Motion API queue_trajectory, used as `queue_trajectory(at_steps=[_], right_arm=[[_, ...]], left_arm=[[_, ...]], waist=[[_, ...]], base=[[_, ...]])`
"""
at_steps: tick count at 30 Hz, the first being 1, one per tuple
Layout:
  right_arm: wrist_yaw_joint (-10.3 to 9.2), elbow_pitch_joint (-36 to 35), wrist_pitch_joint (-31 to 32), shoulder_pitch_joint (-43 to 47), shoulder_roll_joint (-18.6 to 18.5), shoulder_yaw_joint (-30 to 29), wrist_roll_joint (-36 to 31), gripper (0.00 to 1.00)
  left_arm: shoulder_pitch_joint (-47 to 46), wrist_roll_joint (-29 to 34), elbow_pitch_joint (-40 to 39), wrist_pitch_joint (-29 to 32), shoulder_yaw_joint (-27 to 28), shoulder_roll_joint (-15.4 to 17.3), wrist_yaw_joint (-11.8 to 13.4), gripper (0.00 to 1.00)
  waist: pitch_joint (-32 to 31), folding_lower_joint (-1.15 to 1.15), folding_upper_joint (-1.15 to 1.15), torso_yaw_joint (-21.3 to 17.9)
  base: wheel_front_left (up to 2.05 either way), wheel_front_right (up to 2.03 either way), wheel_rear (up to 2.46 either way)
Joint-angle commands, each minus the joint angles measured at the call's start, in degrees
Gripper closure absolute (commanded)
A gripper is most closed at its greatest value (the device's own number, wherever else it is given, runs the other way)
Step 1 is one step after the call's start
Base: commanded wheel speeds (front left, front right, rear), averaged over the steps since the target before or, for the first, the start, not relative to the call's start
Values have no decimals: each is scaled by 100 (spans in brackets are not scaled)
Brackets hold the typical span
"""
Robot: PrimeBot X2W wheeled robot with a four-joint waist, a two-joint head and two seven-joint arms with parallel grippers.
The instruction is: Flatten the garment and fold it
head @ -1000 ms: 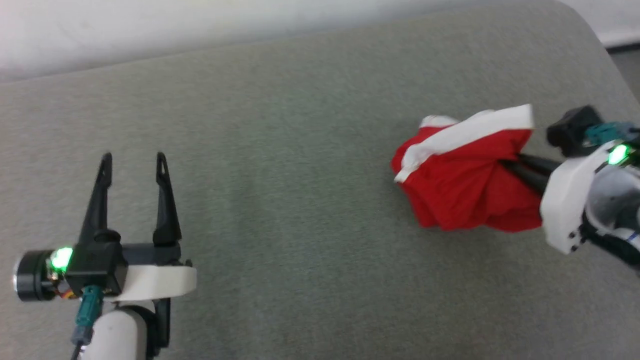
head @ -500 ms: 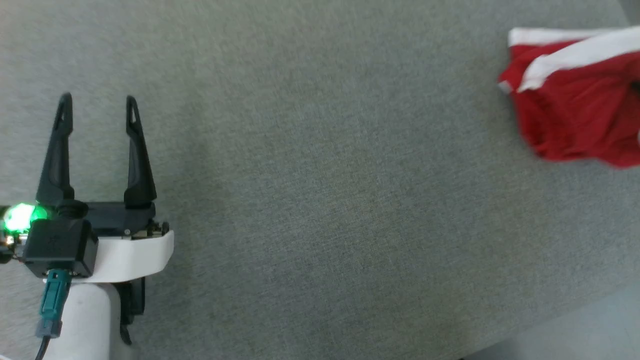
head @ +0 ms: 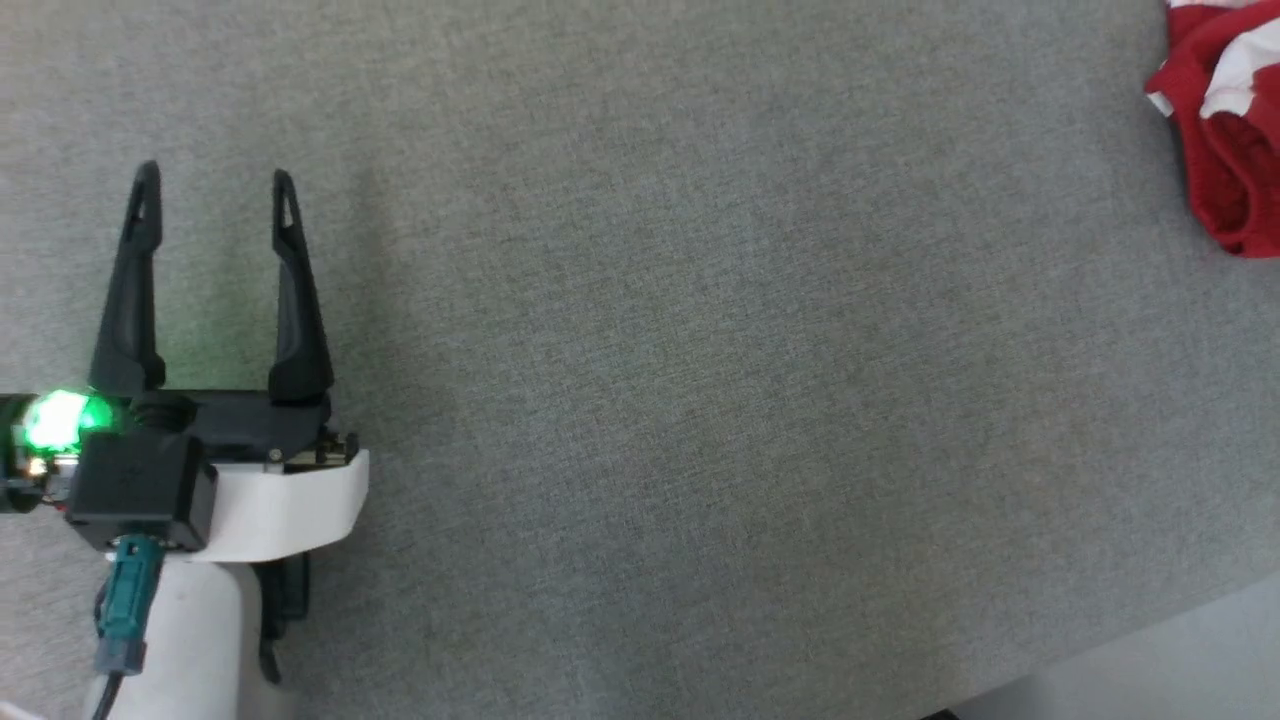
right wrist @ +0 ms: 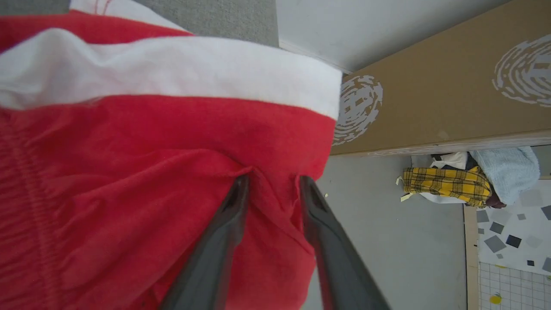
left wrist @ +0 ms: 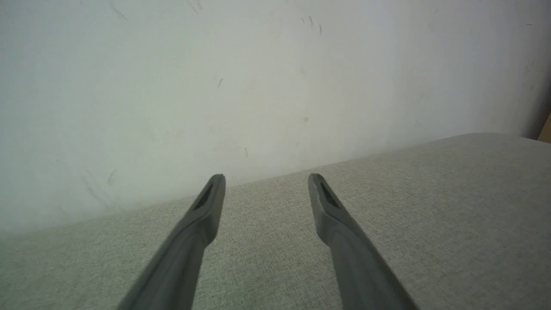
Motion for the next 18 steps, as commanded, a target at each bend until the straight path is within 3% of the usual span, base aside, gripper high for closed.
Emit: queue_trajectory(at_steps=[1,9,13,18], right_arm=[[-13,94,-82,-92,-55,-60,-88,0],[-13,-61,-1388,-289,-197,-818,-367,0],[-13,-408,-2053,-301,12,-1160,-695,0],[-13,-1082,-2497,-54,603,-1665,-916,0]], left_arm=[[-34,-14,49,-27,-49,-51,65,0],[208,-215,286,-27,-140,-301,161,0],[377,-288,407,-27,-107,-400,175,0],[528,-392,604,-27,-5,-521,141,0]], waist=[[-388,-1,-1,124],[-1318,-1,-1,469],[-1614,-1,-1,652],[-1948,-1,-1,931]], base=[[0,0,0],[0,0,0],[0,0,0],[0,0,0]])
